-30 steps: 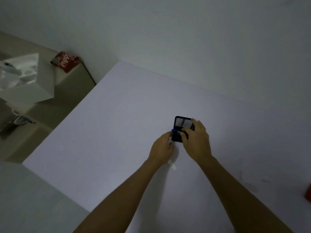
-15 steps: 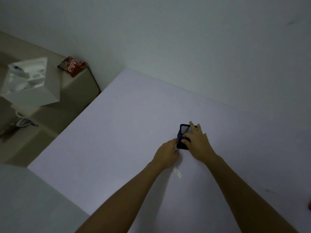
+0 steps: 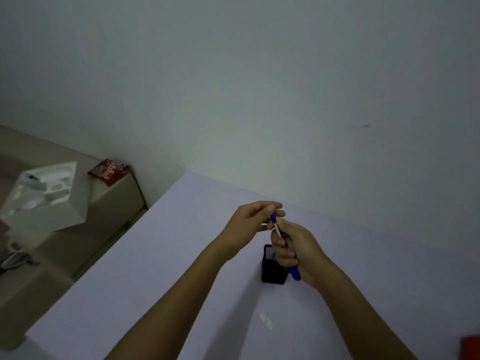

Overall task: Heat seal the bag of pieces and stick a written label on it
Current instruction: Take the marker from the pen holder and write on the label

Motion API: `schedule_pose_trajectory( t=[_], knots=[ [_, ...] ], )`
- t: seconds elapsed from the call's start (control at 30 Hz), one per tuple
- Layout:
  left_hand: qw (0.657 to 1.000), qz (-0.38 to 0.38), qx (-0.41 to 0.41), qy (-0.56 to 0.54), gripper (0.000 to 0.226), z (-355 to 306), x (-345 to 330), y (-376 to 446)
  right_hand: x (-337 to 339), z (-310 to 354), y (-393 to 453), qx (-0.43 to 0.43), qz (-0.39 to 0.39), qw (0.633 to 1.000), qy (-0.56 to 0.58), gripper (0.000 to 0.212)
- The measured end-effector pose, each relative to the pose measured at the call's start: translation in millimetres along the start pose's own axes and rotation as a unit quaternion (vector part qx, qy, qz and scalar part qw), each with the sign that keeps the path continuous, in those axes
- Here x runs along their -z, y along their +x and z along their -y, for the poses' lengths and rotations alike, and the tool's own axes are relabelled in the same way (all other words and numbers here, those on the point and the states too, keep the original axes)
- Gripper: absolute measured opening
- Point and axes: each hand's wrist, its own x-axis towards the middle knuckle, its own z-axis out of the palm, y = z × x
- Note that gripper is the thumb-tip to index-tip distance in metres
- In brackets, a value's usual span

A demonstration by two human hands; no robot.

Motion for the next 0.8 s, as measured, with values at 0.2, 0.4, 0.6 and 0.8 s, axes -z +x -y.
schedule_pose_trajectory(
  t=[0.2, 0.4, 0.6, 0.8],
  knots=[
    [0.998, -0.034, -0.001, -0.057, 0.021, -18, 1, -12, -26, 0, -22, 0.023, -0.012, 0.999, 0.039, 0.028],
    [0.997, -0.072, 0.002, -0.029, 0.025, -28, -6, -26, -38, -1, -30, 0.141, -0.117, 0.951, -0.25, 0.027],
    [0.916, -0.366, -0.018, -0.164, 0.019, -53, 71, -5, -28, -16, -58, 0.206, -0.157, 0.891, -0.372, 0.032],
    [0.97, -0.241, -0.039, -0.019, 0.013, -45, 96, -18, -6, -43, -63, 0.071, -0.126, 0.977, -0.158, 0.026]
  ],
)
